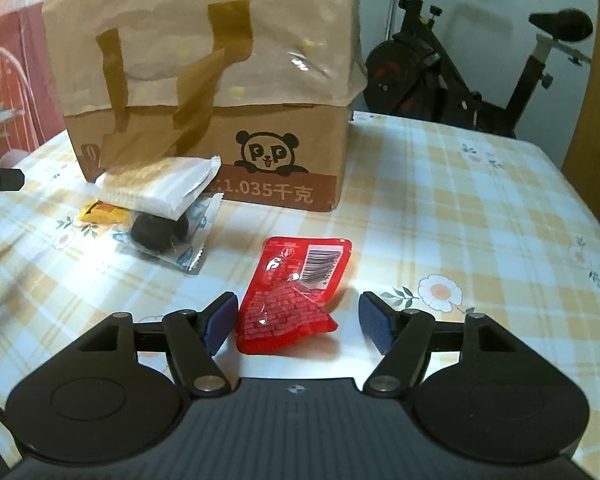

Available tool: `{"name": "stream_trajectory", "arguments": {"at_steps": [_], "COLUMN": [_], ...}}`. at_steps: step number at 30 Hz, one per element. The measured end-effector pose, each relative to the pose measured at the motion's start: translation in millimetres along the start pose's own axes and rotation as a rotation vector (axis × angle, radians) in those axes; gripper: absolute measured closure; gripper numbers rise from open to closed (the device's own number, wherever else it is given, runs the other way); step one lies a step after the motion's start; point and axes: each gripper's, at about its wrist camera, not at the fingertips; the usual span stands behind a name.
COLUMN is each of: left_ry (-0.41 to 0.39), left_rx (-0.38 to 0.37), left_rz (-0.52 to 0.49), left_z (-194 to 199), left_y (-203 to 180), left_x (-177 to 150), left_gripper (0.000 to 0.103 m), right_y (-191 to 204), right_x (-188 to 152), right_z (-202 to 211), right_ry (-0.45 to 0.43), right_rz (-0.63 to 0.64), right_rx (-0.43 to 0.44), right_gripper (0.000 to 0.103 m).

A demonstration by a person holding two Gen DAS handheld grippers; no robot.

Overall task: Organize snacks
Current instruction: 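Close the right tool on the red translucent packet, then lower the left tool onto the white cracker packet and close it while the right tool holds the red packet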

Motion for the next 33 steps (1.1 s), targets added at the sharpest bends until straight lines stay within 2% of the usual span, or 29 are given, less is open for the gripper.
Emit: {"name": "stream_trajectory", "arguments": {"at_steps": [2,5,9,12,18,24,28,33], "left_ry": [0.008,0.02,0.036,0.045,0.052,0.055,0.066,0.07], "left_rx": [-0.016,-0.046,-0.088,-0.113,-0.131,-0.159,-0.137,-0.099], "left_rz": [0.0,-0.005,-0.018,-0.032,-0.046,-0.029,-0.039,-0.003], "left_z": [-1.9,-5.1,-10.6,-16.0,-28.3,-45.6,-58.6,-74.9], "left_y": [-5.0,-14.6,-29.1,-40.8,-60.9,-83.4,-97.2,-103.4], "left_x": [-2.1,-3.1,-2.6,-3.4,-1.3,13.3,20.5,30.7], "left_gripper": [0.045,0.044,0.043,0.038,0.036,0.016,0.014,0.014], "right_y": [1.0,2.5,4.2,5.0,3.9,6.0,1.4,-1.8], "right_x": [0.6,1.1,1.7,2.1,-2.1,-3.0,-3.2,-3.3], "right_z": [-2.0,-2.3,-5.2,-6.3,-3.2,-1.4,0.7,2.0], "right_ry": [-0.005,-0.021,-0.036,-0.054,-0.08,-0.097,-0.109,-0.117], "right_rz": [0.007,0.026,0.035,0.043,0.034,0.047,0.017,-0.004], "right_rx": [-0.003,0.006,0.025,0.019,0.025,0.037,0.043,0.056], "right_gripper": [0.033,0.046,0.048,0.048,0.048,0.048,0.048,0.048]}}
Point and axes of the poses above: each gripper's, at about its wrist camera, not at the fingertips, and z roughly against the way its jaws point, y to its left, x to its top, and after that the axes turned 5 degrees about -y, right-handed
